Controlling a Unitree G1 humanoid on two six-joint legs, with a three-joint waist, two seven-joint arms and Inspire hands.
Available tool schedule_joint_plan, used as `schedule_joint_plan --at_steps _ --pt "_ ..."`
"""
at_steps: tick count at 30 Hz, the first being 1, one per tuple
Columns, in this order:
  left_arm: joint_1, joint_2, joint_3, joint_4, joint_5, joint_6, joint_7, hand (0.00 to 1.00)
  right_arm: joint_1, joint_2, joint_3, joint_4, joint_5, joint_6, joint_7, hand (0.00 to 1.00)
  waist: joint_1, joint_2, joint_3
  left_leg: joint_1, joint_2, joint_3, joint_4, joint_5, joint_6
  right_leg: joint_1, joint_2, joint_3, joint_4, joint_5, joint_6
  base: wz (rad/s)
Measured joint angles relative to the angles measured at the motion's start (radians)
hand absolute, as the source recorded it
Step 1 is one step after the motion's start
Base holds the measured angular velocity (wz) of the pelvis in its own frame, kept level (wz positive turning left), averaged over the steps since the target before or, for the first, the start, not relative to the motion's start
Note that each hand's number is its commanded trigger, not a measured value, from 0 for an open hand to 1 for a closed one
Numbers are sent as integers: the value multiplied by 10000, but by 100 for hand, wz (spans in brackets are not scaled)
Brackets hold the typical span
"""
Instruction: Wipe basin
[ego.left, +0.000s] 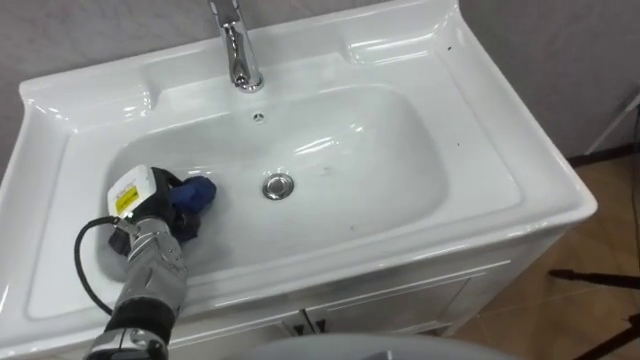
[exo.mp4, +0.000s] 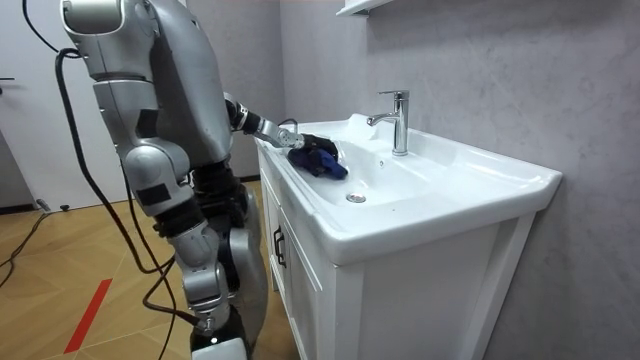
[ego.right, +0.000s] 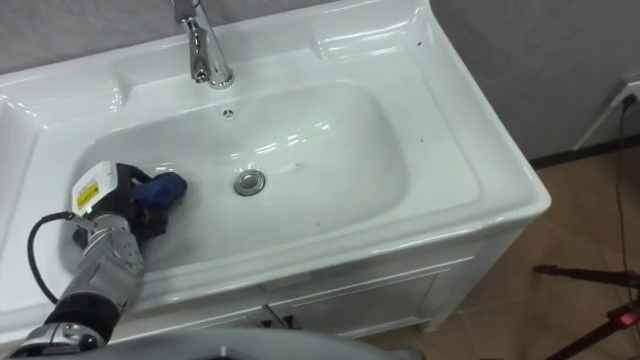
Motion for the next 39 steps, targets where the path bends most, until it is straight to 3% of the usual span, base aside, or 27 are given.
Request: schedule_joint_plan --at_steps 4,9,12,14,21,23,27,30,31,34,39 --pt "-79 19 -166 -11 -3 29 -16 100 3 14 2 19 698 21 -33 0 -25 -96 12 2 -20 34 3 -1 -2 -65 -30 12 133 -67 8 0" --pt "-504 18 -773 116 -176 339 -258 100 -146 35 16 11 1674 6 -280 0 -202 -70 66 -182 -23 36 13 -9 -15 -248 -33 12 135 -46 34 2" --pt "-1444 7 -1153 708 -455 605 -637 100 -516 19 201 28 2581 8 -408 0 -299 69 151 -561 -14 59 25 -6 -16 -636 -25 22 115 83 48 -4" --pt "-2249 13 -1570 1111 -633 936 -971 100 -900 -72 522 175 2825 -41 -406 0 -500 224 154 -941 -18 104 32 -3 -21 -1058 -30 50 121 195 87 -2" --pt "-3480 -6 -2310 2297 -1445 1390 -1209 100 -1294 -275 906 535 3749 -275 -405 0 -912 584 160 -1222 -50 673 29 9 -35 -1440 -47 344 95 339 162 -13" --pt "-3786 -22 -2528 2551 -1746 1390 -1206 100 -1464 -340 1006 697 3878 -414 -306 0 -1126 713 187 -1430 -56 871 31 11 -33 -1712 -65 360 132 360 195 -4" --pt "-4438 -52 -3154 3116 -2395 1458 -1188 100 -1780 -409 1389 848 4030 -535 -17 0 -1617 769 238 -1715 -140 955 67 87 8 -1994 -154 342 256 361 266 9" --pt "-4702 -362 -3912 3148 -3206 1429 -1241 100 -1827 -389 1498 811 4088 -760 28 0 -1919 772 269 -1724 -165 1153 68 87 11 -2048 -181 430 277 390 314 -9" --pt "-4812 -583 -4065 3130 -3329 1430 -1296 100 -1833 -367 1613 784 4076 -855 23 0 -2012 764 277 -1773 -171 1218 74 87 11 -2136 -178 531 292 410 343 -19" --pt "-5355 -762 -4520 3116 -3397 1338 -1376 100 -1801 -404 1975 766 4091 -950 32 0 -2220 774 301 -1937 -197 1474 141 87 15 -2344 -202 658 364 444 392 -14" --pt "-6105 -936 -5558 3101 -4273 1149 -1379 100 -1786 -428 2365 909 4298 -1174 33 0 -2775 864 357 -2112 -223 1522 159 86 19 -2420 -257 619 398 515 432 -2"
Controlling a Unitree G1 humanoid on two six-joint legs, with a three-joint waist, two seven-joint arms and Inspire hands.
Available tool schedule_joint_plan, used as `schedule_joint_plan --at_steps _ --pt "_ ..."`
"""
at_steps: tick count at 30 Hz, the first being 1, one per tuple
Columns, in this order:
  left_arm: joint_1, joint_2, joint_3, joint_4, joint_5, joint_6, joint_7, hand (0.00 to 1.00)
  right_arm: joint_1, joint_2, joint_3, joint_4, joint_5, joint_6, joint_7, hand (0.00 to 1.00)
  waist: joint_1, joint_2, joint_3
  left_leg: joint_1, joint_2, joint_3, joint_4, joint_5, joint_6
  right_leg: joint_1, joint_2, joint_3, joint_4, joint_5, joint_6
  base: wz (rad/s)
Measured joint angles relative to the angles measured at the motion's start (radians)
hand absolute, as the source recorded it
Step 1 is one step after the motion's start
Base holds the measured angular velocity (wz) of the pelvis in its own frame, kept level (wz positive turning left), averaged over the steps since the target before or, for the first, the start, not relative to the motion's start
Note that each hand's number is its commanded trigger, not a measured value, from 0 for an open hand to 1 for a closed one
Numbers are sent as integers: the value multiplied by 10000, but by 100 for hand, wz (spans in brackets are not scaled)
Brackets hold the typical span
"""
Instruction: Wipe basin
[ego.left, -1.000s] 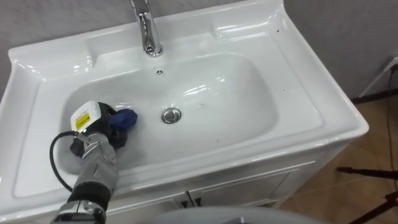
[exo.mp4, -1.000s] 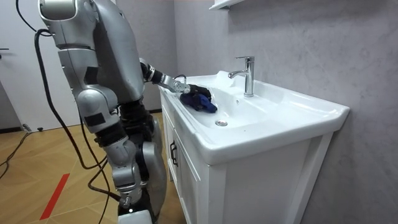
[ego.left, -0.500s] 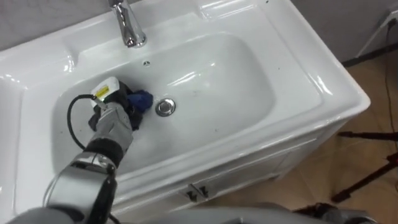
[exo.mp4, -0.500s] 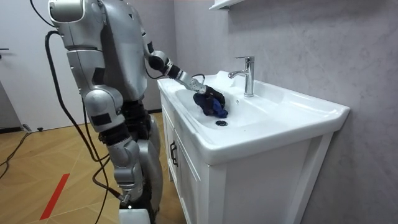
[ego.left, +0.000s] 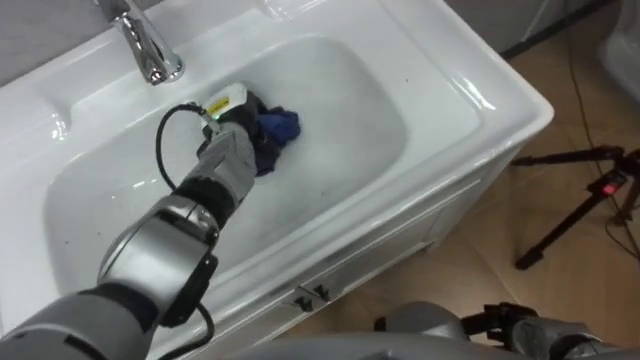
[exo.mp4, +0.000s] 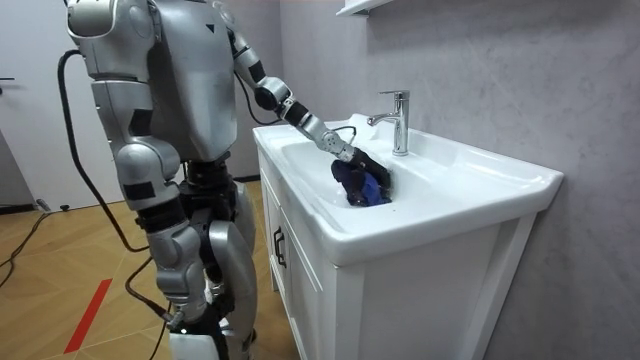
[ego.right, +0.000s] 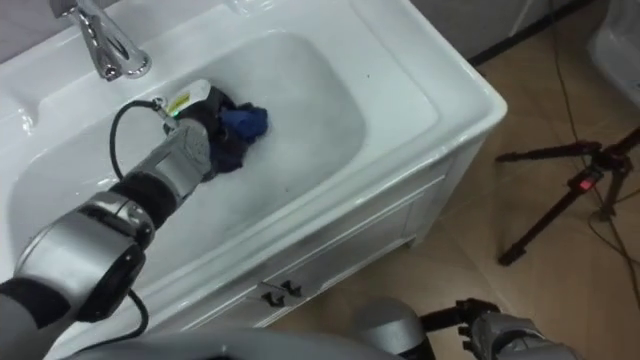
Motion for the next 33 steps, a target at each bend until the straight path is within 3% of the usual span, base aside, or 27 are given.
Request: schedule_joint_plan --at_steps 6,12,17,22,26,33 --pt "-260 -30 -93 -513 -1060 -7 -227 100 277 -116 479 23 -218 81 72 0 -78 -65 59 -35 -69 25 18 33 53 -42 -83 -26 39 -39 37 2" --pt "-260 10 -94 -1037 -1212 -80 -392 100 466 -228 503 -15 -442 239 376 0 -49 -169 128 -253 -159 31 40 33 75 -204 -188 -131 51 -107 150 10" --pt "-260 -46 -178 -1106 -1277 -313 -523 100 474 -239 764 -57 -474 332 432 0 3 -197 115 -266 -213 30 31 26 90 -143 -308 -354 45 -115 189 8" --pt "-259 -25 -278 -1464 -1515 -313 -665 100 559 -239 764 -273 -459 326 431 0 2 -284 91 -256 -241 44 24 25 91 -117 -341 -363 37 -126 210 1" --pt "-259 -38 -637 -2182 -2384 -315 -920 100 749 -242 764 -369 -467 332 472 0 -34 -296 47 -150 -260 101 24 25 92 43 -386 -448 26 -144 240 8" --pt "-258 -101 -679 -2925 -2489 -321 -1241 100 737 -209 784 -334 -792 363 538 0 -17 -324 61 -53 -269 160 135 -52 216 202 -403 -440 23 -169 280 0"
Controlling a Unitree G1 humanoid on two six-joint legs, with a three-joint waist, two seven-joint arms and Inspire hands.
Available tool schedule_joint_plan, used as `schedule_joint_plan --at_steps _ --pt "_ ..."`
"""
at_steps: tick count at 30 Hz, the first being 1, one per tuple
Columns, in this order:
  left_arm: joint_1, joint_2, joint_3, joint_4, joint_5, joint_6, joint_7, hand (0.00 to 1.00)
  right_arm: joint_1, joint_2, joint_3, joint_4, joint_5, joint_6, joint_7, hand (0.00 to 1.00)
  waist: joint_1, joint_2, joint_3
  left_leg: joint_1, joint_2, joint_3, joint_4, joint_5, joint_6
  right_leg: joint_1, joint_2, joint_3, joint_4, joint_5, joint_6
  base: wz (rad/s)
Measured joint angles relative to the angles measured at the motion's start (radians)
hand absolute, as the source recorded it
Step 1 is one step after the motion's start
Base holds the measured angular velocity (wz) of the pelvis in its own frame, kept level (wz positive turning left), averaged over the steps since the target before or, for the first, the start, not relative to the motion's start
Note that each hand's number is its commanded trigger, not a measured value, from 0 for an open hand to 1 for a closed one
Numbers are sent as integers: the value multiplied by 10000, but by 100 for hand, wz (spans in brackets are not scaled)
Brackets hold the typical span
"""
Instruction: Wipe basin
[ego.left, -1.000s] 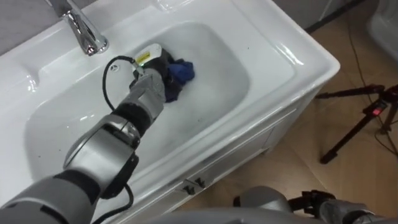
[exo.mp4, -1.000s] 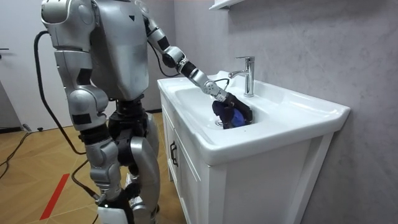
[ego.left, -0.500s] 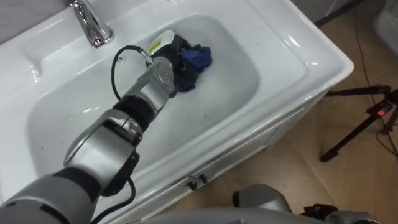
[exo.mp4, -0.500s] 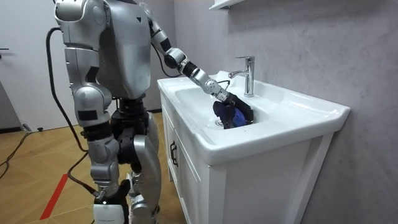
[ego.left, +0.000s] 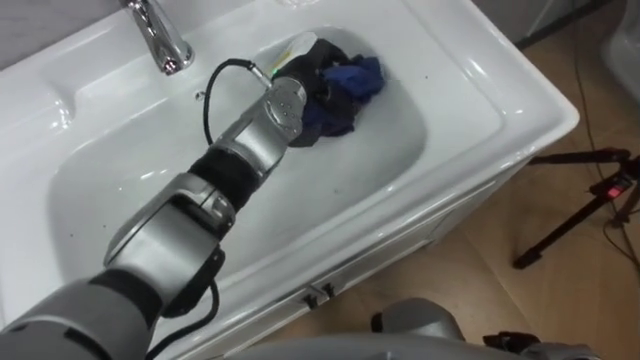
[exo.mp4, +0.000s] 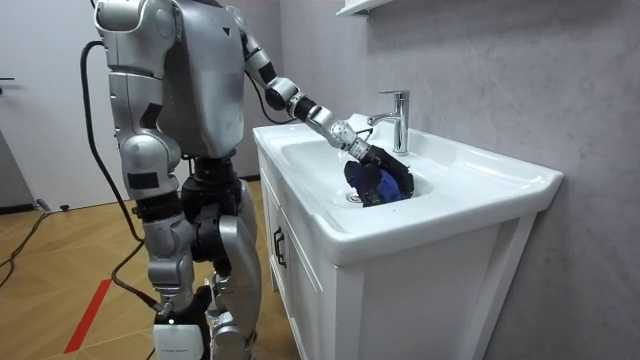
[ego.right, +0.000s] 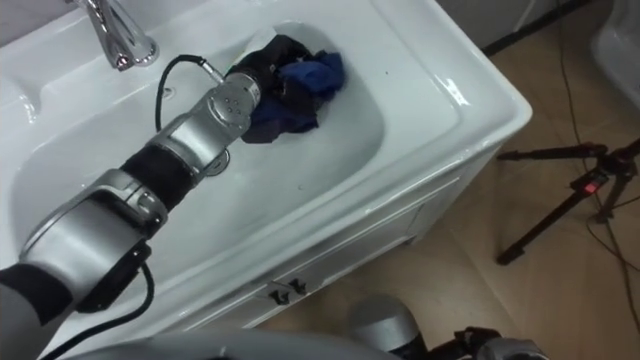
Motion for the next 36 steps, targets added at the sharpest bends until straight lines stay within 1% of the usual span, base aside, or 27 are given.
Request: schedule_joint_plan --at_steps 4,5,7,9,11,12,13,14,15,16,17,18,19,20,21,22,23,24,25,26,27,29,31,32,34,35,36 --pt "7 3 -254 45 60 0 -124 100 8 -2 -6 0 -32 205 8 0 -1 -10 8 128 1 5 -2 0 0 138 2 -5 -21 -6 6 0" --pt "26 53 -284 98 55 1 -169 100 16 -8 -12 -5 -172 247 16 0 2 -29 20 184 1 12 2 0 0 210 3 12 -53 -9 9 0" --pt "91 61 -284 117 80 2 -263 100 19 5 -34 -25 -446 362 44 0 1 -18 17 263 -2 0 5 0 0 288 9 40 -100 -9 10 -5" --pt "277 79 -243 297 78 -48 -308 100 26 16 -50 -29 -790 455 122 0 40 -55 20 433 1 -23 3 0 0 431 25 92 -97 -12 7 -13" --pt "758 106 58 709 105 -263 -308 100 54 16 -44 -89 -851 541 103 0 35 -70 9 581 0 -31 6 0 0 552 39 111 -105 -30 1 -13" --pt "853 112 80 808 165 -277 -308 100 81 20 -37 -67 -849 546 104 0 39 -100 6 594 -1 -33 5 0 0 563 41 117 -102 -37 1 0" --pt "1077 121 229 1012 330 -342 -309 100 146 57 -37 -85 -817 587 105 0 87 -198 -1 622 0 -37 3 0 0 568 36 114 -30 -76 -7 9" --pt "1352 151 471 1236 594 -496 -309 100 292 106 -39 -175 -868 635 112 0 168 -341 -62 656 0 -31 -2 -1 -2 579 31 105 49 -142 -24 8" --pt "1513 165 601 1273 711 -537 -309 100 377 124 -39 -227 -891 635 111 0 220 -412 -107 671 8 -5 -2 -1 -2 595 37 103 49 -147 -29 0" --pt "1873 232 910 1354 917 -640 -309 100 506 175 -36 -257 -907 633 80 0 414 -567 -169 798 18 -4 -5 -1 -2 702 50 107 41 -162 -50 -6" --pt "2299 299 1232 1390 1079 -801 -309 100 656 258 -37 -248 -952 666 0 0 579 -736 -207 981 29 -6 -22 -1 -3 874 73 109 15 -188 -61 -8" --pt "2521 322 1416 1385 1111 -846 -308 100 754 299 -42 -249 -958 675 -29 0 681 -823 -240 1078 34 -6 -35 -3 -4 936 87 127 -26 -205 -64 0" --pt "2907 353 1770 1386 1138 -978 -307 100 920 359 -74 -250 -994 718 -60 0 848 -941 -312 1201 36 -7 -40 -8 -4 1127 88 123 -179 -220 -65 7" --pt "3210 385 2102 1385 1135 -1142 -303 100 1015 425 -262 -252 -1058 782 -116 0 996 -1005 -345 1244 34 -10 -34 -11 -1 1231 84 114 -221 -222 -60 11" --pt "3326 400 2261 1381 1133 -1223 -296 100 1047 451 -367 -257 -1076 806 -133 0 1080 -1010 -345 1278 34 -9 -37 -15 2 1251 84 108 -229 -217 -53 12" --pt "3565 424 2449 1389 1128 -1320 -258 100 1118 475 -459 -267 -1093 814 -160 0 1232 -1000 -330 1323 32 -8 -51 -21 9 1336 81 92 -271 -195 -27 11" --pt "3737 461 2602 1445 1127 -1449 -235 100 1153 481 -468 -271 -1166 846 -143 0 1383 -986 -332 1387 15 -7 -102 -21 10 1419 76 83 -291 -196 -12 8" --pt "3801 460 2737 1464 1130 -1499 -228 100 1164 501 -533 -272 -1251 845 -124 0 1468 -981 -330 1413 11 -9 -116 -21 10 1424 76 88 -279 -201 -6 5" --pt "3944 473 3093 1470 1137 -1621 -217 100 1164 556 -722 -326 -1544 849 -74 0 1598 -979 -328 1400 8 -59 -122 -20 11 1398 76 85 -262 -207 3 0" --pt "4032 477 3394 1481 1137 -1692 -215 100 1180 589 -828 -337 -1741 847 -39 0 1766 -974 -324 1383 10 -116 -131 -19 12 1374 83 85 -276 -206 4 0" --pt "4069 485 3537 1482 1139 -1719 -214 100 1181 600 -828 -339 -1877 847 -13 0 1807 -975 -324 1374 10 -145 -131 -19 12 1370 87 82 -282 -205 4 5" --pt "4173 570 3851 1488 1235 -1856 -193 100 1222 624 -901 -336 -2141 855 12 0 2032 -963 -319 1360 10 -226 -132 -18 13 1364 109 85 -274 -199 5 4" --pt "4275 638 4072 1487 1355 -1972 -87 100 1226 642 -984 -337 -2231 929 10 0 2140 -960 -320 1362 19 -307 -136 -18 13 1361 137 85 -232 -192 -10 -2" --pt "4304 661 4248 1487 1465 -1998 -36 100 1212 663 -1224 -337 -2407 1022 -2 0 2251 -951 -321 1364 34 -327 -136 -17 14 1346 154 94 -221 -182 -27 -5" --pt "4334 690 4584 1491 1812 -1998 -20 100 1174 669 -1614 -331 -2721 1102 -18 0 2342 -945 -325 1382 49 -356 -140 -17 14 1339 161 84 -167 -199 -59 -4" --pt "4375 716 4818 1492 2040 -1998 3 100 1180 668 -1762 -330 -2744 1117 -89 0 2463 -931 -334 1424 66 -369 -157 -17 14 1346 187 78 -161 -197 -82 -8" --pt "4398 765 4903 1492 2152 -2004 23 100 1175 678 -1822 -330 -2771 1158 -124 0 2535 -926 -336 1439 75 -407 -164 -16 14 1356 189 9 -165 -185 -106 -9"
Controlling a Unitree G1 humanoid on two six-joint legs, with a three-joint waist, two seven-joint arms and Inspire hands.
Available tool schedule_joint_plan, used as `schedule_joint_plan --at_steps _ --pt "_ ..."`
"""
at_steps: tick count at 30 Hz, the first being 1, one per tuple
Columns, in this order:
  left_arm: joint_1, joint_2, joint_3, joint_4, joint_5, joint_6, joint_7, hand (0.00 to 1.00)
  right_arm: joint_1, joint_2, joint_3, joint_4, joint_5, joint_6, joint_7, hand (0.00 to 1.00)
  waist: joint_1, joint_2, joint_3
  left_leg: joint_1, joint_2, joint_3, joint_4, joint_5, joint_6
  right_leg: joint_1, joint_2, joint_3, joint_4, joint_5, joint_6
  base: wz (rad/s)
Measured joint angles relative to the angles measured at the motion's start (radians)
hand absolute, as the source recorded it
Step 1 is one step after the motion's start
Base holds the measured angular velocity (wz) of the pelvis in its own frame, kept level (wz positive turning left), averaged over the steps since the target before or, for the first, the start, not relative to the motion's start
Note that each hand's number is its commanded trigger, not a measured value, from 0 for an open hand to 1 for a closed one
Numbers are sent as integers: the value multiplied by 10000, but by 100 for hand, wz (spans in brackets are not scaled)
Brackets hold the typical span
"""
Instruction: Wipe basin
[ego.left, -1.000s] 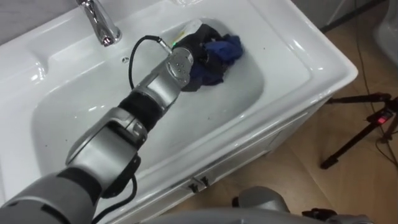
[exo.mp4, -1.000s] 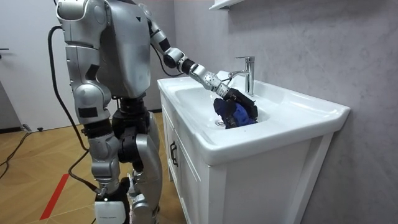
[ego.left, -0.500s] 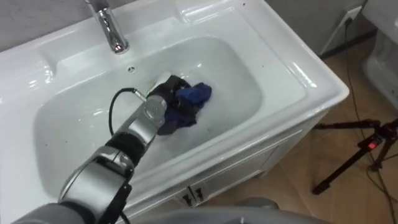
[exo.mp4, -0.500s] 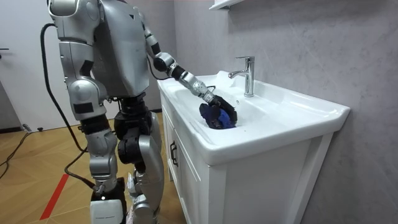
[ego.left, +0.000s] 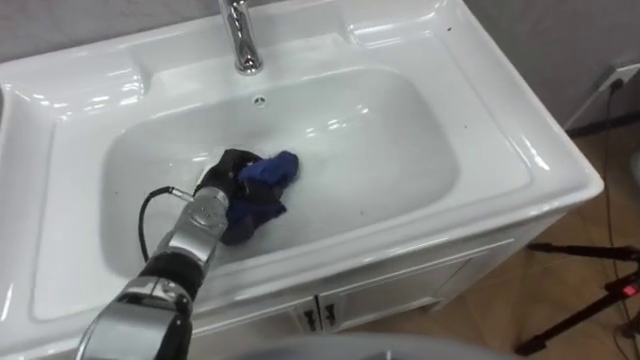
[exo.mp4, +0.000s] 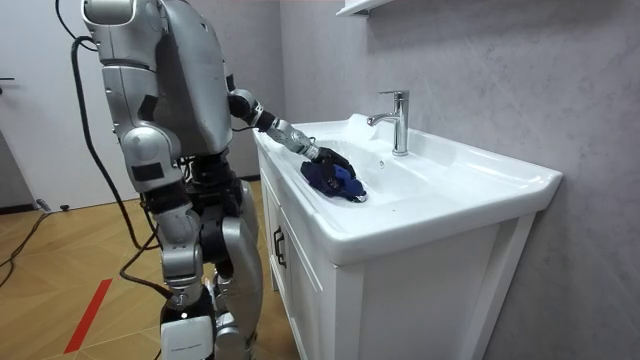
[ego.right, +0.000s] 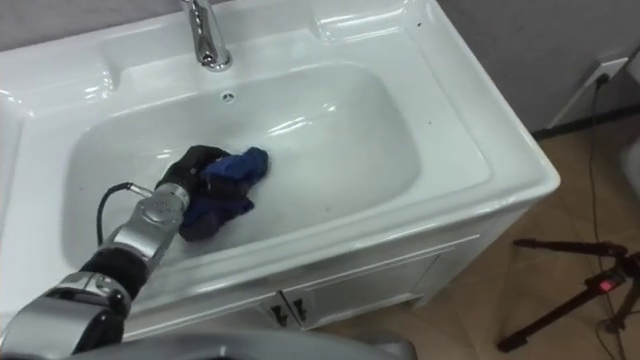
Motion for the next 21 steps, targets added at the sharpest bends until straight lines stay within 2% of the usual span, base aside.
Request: schedule_joint_plan --at_steps 3,5,9,11,13,14,15,19,21 --pt "111 314 575 -1 760 -4 415 100 -21 26 -320 27 -344 136 -105 0 65 65 -52 -7 67 -313 -77 0 -2 37 82 -140 -119 49 -96 3" --pt "290 438 809 -1 1586 -3 1275 100 -39 22 -487 222 -366 170 -236 0 413 131 -110 102 133 -313 -150 30 -45 49 180 22 -140 98 -176 -20" --pt "652 440 905 -21 2532 -3 2264 100 -50 7 -575 213 -354 325 -351 0 573 170 -135 240 247 -399 -163 42 -72 166 317 124 -164 119 -296 -13" --pt "1030 444 1095 -64 2764 -3 2769 100 -79 -51 -801 220 -394 344 -360 0 592 239 -224 295 306 -456 -122 71 -117 195 394 231 -164 129 -404 -21" --pt "1223 445 1104 -131 2916 -3 3057 100 -83 -127 -971 223 -397 350 -414 0 595 277 -238 298 339 -497 -108 110 -179 252 426 188 -174 136 -466 0" --pt "1309 444 1166 -166 3034 -3 3186 100 -98 -185 -1046 223 -402 350 -478 0 606 366 -230 308 379 -498 -120 112 -184 254 460 134 -172 149 -514 6" --pt "1367 451 1252 -246 3044 -3 3177 100 -117 -219 -1145 223 -400 350 -488 0 614 383 -238 306 398 -498 -116 116 -191 255 476 126 -169 157 -537 0" --pt "1937 556 1454 -803 3146 44 3110 100 -206 -505 -1824 187 -256 346 -760 0 628 675 -249 267 456 -498 -112 230 -360 175 519 101 -138 98 -685 -1" --pt "2312 568 1499 -1282 3243 202 3031 100 -199 -535 -1972 187 -261 380 -950 0 629 781 -250 251 458 -507 -112 301 -389 169 518 78 -118 64 -747 4"
